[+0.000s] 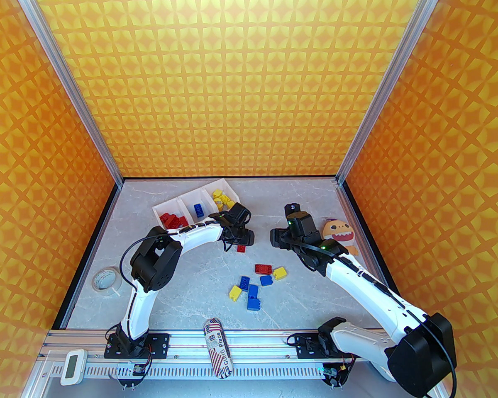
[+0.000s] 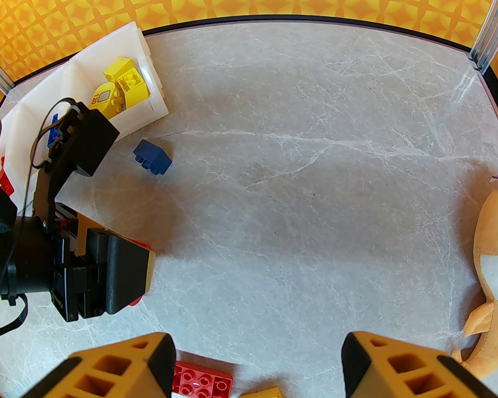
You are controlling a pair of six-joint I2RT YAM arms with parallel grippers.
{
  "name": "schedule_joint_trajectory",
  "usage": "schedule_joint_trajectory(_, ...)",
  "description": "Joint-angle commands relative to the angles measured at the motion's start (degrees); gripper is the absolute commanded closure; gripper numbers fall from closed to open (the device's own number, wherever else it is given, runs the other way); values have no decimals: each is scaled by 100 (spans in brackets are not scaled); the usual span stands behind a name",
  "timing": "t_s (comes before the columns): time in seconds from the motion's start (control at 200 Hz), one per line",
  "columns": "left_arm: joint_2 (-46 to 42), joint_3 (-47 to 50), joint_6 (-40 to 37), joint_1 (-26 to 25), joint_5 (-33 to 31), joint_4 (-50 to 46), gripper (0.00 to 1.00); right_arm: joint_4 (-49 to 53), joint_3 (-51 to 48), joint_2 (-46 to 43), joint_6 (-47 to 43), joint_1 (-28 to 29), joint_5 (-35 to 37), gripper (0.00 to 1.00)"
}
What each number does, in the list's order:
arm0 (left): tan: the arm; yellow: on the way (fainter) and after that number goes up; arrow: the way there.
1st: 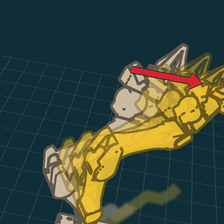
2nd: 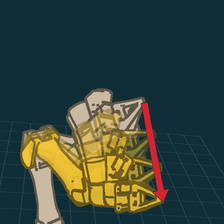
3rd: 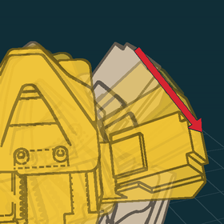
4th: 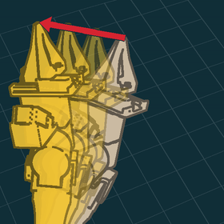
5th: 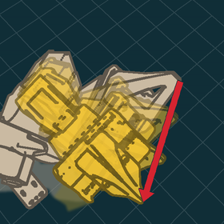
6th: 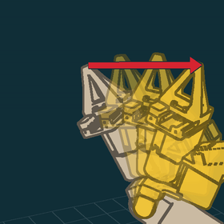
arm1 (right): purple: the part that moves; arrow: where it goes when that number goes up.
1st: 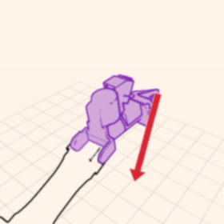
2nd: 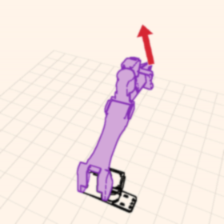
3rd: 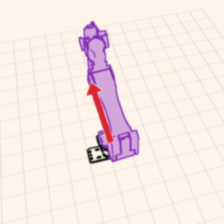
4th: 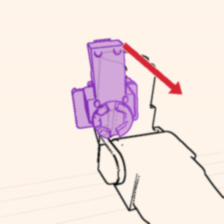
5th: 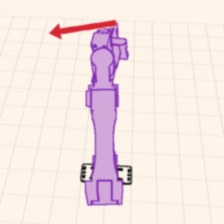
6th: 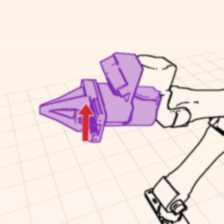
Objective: Sort the legos into containers by color
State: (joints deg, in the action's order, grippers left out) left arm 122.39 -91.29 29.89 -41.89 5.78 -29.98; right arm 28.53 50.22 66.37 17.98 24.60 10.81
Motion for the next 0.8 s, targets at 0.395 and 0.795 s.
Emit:
schedule_joint_trajectory(0.395,148,181,-142,-109,-396,-324,52,124,-45,-113,21,-25,124,29)
schedule_joint_trajectory(0.795,112,145,-194,-108,-918,-674,65,179,-7,-168,-22,-20,154,29)
